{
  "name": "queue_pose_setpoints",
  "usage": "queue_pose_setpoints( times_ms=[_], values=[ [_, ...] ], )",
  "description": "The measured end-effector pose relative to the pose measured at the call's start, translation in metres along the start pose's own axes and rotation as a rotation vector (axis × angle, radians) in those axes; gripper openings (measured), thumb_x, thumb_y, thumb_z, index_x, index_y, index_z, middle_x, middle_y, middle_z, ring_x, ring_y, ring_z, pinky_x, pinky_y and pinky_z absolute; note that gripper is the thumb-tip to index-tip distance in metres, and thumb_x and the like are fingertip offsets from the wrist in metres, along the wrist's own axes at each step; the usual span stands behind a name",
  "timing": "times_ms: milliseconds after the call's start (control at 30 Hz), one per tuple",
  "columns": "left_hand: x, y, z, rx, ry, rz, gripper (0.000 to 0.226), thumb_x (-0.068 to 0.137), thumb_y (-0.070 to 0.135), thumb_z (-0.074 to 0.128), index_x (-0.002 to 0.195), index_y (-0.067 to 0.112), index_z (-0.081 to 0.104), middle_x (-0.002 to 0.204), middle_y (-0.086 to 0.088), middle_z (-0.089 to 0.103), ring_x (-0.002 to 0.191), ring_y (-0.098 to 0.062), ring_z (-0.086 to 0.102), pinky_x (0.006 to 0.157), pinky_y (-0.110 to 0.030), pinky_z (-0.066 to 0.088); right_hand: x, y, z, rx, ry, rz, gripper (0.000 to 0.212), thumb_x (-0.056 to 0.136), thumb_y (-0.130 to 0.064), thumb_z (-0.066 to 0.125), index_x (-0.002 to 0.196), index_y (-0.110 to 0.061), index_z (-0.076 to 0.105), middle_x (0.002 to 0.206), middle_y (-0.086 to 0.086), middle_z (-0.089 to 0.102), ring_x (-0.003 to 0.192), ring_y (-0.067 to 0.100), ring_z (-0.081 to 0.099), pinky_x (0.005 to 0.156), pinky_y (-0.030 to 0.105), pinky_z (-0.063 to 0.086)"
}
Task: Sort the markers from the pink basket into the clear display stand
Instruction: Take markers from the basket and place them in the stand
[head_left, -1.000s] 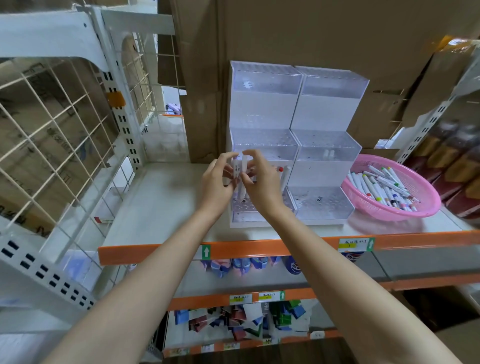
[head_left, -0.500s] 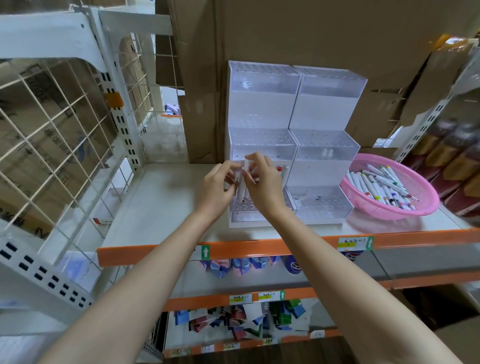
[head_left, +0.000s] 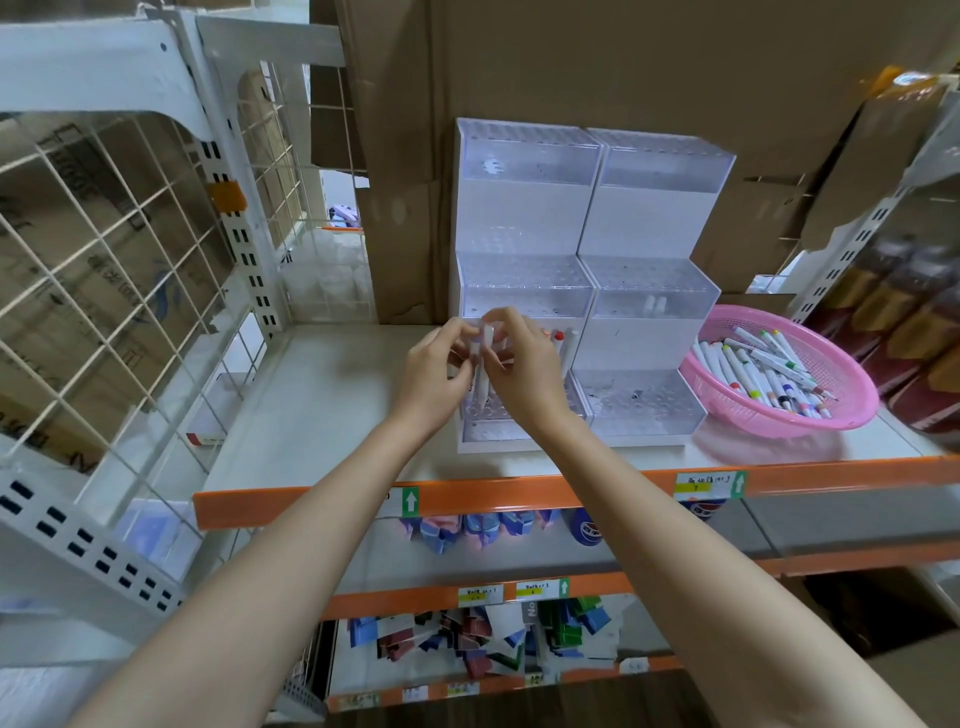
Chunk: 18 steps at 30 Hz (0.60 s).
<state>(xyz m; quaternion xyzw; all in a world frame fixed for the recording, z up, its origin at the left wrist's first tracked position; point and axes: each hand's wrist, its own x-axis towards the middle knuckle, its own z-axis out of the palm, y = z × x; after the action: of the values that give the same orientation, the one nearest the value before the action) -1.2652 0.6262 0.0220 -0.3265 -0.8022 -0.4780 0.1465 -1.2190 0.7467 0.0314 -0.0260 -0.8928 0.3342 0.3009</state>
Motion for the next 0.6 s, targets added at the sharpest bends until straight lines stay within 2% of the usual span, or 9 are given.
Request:
queue_pose_setpoints(
  times_ms=[100, 267, 433, 533, 600],
  values=[
    [0.002, -0.0002, -0.0016, -0.002, 0.001, -0.009, 0.011, 0.086, 0.001, 0.06, 0.093, 0.009, 0.062, 0.082, -0.002, 0.063, 0.072, -0.009, 0.058, 0.064, -0.008, 0.042, -0.0009, 0.0015, 0.0016, -0.006, -0.015, 0.005, 0.027, 0.085, -0.004, 0.065, 0.104, -0.018, 0.053, 0.09, -0.004, 0.054, 0.072, 0.017, 0.064, 0.08, 0.051, 0.052],
    [0.0029, -0.0033, -0.0018, 0.042, -0.036, -0.004, 0.002, 0.088, 0.009, 0.062, 0.09, 0.011, 0.061, 0.083, -0.004, 0.066, 0.075, -0.013, 0.061, 0.067, -0.023, 0.049, -0.0008, 0.0031, 0.0015, -0.009, -0.024, 0.029, 0.025, 0.087, -0.007, 0.065, 0.102, -0.018, 0.049, 0.089, -0.005, 0.052, 0.071, 0.016, 0.063, 0.083, 0.052, 0.052],
    [0.0037, -0.0003, -0.0037, 0.068, -0.061, 0.014, 0.007, 0.087, 0.005, 0.062, 0.091, 0.01, 0.061, 0.086, -0.005, 0.066, 0.077, -0.016, 0.062, 0.069, -0.024, 0.05, -0.0024, 0.0027, 0.0018, -0.017, -0.043, 0.033, 0.031, 0.084, -0.006, 0.066, 0.1, -0.022, 0.045, 0.087, -0.006, 0.052, 0.071, 0.013, 0.063, 0.093, 0.059, 0.046],
    [0.0024, 0.0005, -0.0068, 0.124, -0.081, 0.041, 0.008, 0.088, 0.006, 0.061, 0.096, 0.009, 0.061, 0.091, -0.005, 0.063, 0.081, -0.017, 0.061, 0.07, -0.025, 0.051, -0.0035, 0.0029, 0.0018, -0.024, -0.072, 0.034, 0.028, 0.084, -0.005, 0.064, 0.1, -0.018, 0.044, 0.086, -0.006, 0.053, 0.075, 0.019, 0.064, 0.096, 0.062, 0.043],
    [0.0007, -0.0018, -0.0091, 0.186, -0.073, 0.071, 0.012, 0.089, 0.009, 0.06, 0.101, 0.009, 0.062, 0.094, -0.006, 0.061, 0.084, -0.019, 0.061, 0.072, -0.031, 0.052, -0.005, 0.0039, 0.0011, -0.031, -0.084, 0.023, 0.024, 0.085, -0.005, 0.063, 0.1, -0.015, 0.046, 0.085, -0.004, 0.054, 0.075, 0.022, 0.064, 0.097, 0.059, 0.043]
  ],
)
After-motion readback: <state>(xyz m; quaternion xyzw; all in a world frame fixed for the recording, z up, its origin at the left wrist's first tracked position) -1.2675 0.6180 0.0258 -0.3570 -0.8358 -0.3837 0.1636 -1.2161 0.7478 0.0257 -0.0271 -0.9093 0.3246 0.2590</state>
